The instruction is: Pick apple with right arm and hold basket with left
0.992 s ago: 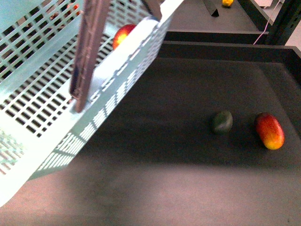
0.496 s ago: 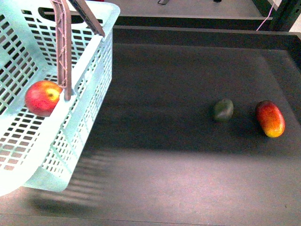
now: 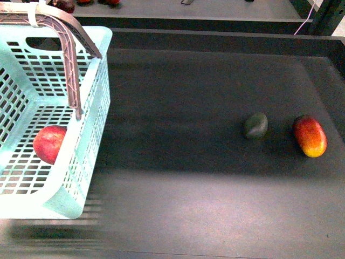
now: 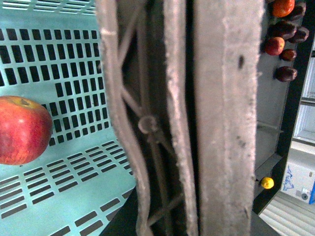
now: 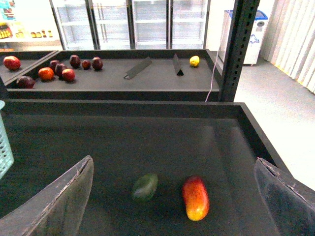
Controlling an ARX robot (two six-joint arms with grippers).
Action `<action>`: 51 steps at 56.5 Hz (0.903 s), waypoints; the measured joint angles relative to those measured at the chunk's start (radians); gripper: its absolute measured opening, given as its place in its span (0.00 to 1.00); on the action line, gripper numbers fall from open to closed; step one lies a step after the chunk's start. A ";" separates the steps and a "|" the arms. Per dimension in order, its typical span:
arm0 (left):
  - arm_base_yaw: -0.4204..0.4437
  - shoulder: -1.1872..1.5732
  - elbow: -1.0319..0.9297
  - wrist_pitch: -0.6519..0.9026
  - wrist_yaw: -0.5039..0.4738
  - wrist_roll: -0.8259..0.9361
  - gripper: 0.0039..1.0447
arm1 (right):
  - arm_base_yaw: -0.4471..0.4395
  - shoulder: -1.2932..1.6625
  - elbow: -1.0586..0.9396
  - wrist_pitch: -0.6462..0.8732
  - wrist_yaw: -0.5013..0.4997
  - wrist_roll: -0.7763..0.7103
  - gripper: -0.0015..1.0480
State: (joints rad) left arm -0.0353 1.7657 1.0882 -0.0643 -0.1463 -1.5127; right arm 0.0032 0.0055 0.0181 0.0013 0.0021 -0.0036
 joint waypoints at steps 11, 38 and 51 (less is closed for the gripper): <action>-0.009 0.017 -0.040 0.000 -0.003 0.000 0.15 | 0.000 0.000 0.000 0.000 0.000 0.000 0.92; 0.004 -0.011 -0.064 -0.129 0.039 0.010 0.57 | 0.000 0.000 0.000 0.000 0.000 0.000 0.92; 0.026 -0.182 -0.133 -0.197 0.072 0.008 0.94 | 0.000 0.000 0.000 0.000 0.000 0.000 0.92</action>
State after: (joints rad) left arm -0.0097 1.5833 0.9550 -0.2615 -0.0746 -1.5051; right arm 0.0032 0.0055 0.0181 0.0013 0.0021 -0.0036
